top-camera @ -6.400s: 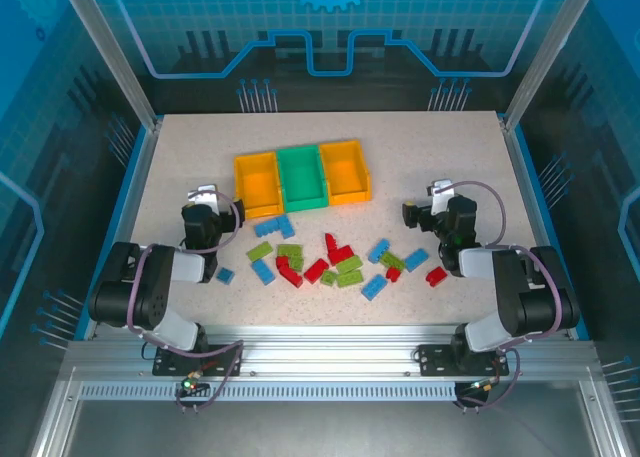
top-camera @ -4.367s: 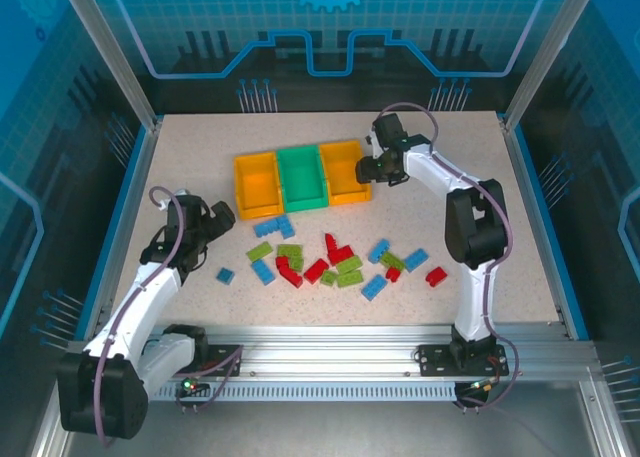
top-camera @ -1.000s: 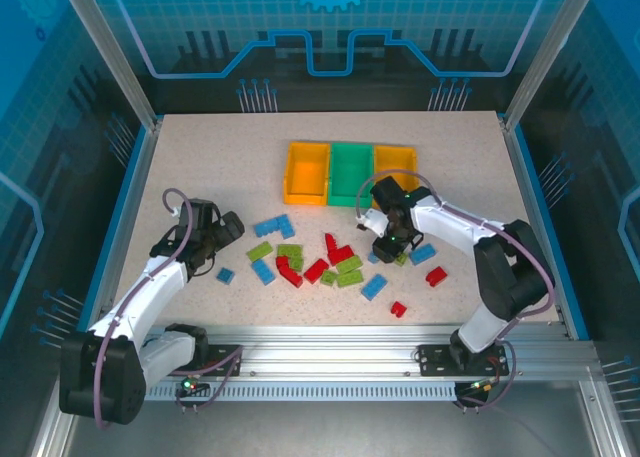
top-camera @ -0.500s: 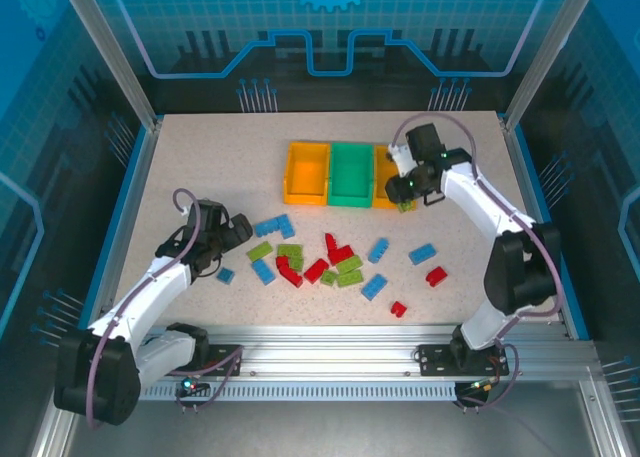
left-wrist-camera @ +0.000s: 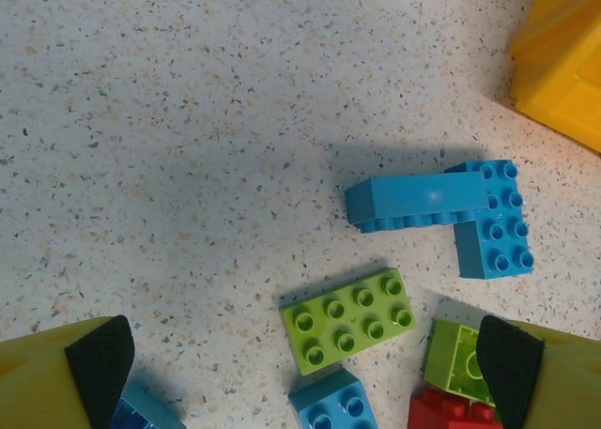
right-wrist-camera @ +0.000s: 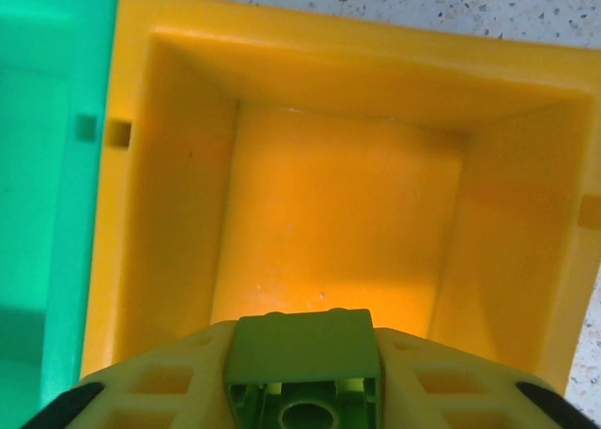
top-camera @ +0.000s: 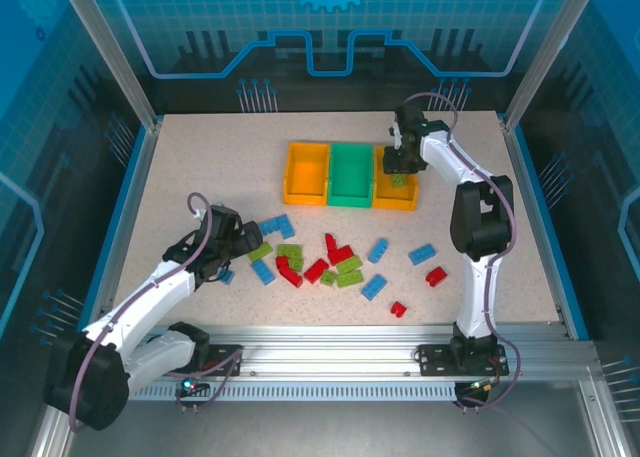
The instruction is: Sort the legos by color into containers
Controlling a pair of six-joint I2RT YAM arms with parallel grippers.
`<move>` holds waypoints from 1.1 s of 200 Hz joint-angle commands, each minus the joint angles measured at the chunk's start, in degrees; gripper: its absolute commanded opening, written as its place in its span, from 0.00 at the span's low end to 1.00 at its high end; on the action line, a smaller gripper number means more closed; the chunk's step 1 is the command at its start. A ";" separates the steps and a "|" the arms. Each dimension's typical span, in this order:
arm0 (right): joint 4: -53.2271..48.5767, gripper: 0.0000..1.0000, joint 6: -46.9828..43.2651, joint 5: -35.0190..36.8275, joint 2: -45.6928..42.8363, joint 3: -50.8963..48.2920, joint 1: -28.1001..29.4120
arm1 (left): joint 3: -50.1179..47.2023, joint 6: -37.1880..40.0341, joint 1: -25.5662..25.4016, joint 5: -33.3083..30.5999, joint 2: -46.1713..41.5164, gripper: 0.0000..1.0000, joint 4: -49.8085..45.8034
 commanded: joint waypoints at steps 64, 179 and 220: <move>-2.79 0.85 1.74 0.03 -10.63 -5.82 0.63 | 3.21 1.82 -4.61 -4.02 -0.51 0.99 -3.02; 2.25 0.92 5.72 -11.33 -46.65 -49.60 -17.84 | 25.99 47.92 -44.24 21.09 26.20 0.94 1.77; 0.37 0.92 4.99 -12.45 -49.60 -52.25 -23.35 | 34.99 60.60 -47.64 24.94 37.19 0.89 -1.53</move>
